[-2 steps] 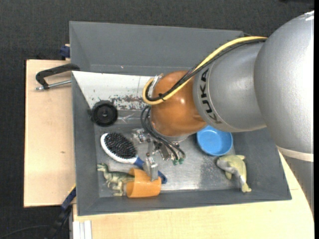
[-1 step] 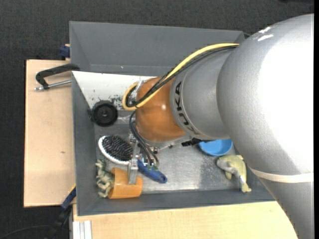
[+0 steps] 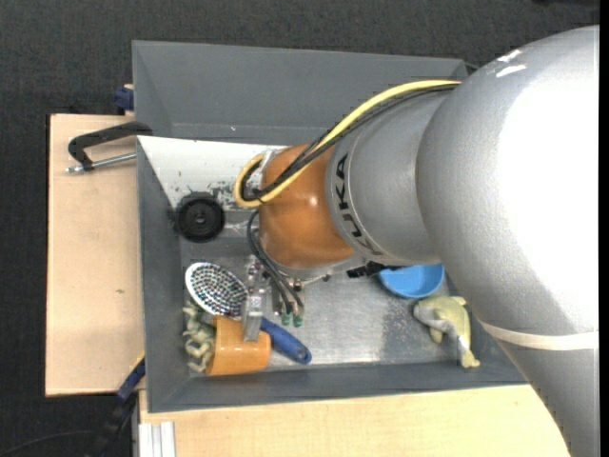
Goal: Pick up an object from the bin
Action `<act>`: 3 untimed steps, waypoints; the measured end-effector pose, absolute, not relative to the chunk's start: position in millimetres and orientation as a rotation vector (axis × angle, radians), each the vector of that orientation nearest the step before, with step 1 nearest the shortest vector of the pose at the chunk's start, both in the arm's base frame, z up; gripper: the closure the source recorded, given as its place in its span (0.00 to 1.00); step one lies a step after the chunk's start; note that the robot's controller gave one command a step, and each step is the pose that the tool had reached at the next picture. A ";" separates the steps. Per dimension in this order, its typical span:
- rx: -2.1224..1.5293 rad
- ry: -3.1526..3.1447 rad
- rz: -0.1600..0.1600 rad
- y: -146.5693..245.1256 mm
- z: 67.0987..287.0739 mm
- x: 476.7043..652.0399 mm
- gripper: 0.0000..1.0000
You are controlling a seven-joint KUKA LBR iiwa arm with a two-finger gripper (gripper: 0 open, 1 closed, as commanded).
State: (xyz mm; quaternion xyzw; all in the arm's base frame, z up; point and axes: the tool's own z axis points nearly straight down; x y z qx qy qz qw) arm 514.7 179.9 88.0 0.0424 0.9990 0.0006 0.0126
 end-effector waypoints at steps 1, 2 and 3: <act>0.134 3.105 0.010 172.6 87.9 516.1 1.00; 0.132 3.107 0.007 172.6 83.0 514.1 0.00; 0.191 3.107 0.003 199.7 85.4 512.9 0.00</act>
Offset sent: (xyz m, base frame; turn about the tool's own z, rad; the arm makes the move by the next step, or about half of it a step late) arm 0.0219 -0.0169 -0.0180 0.1128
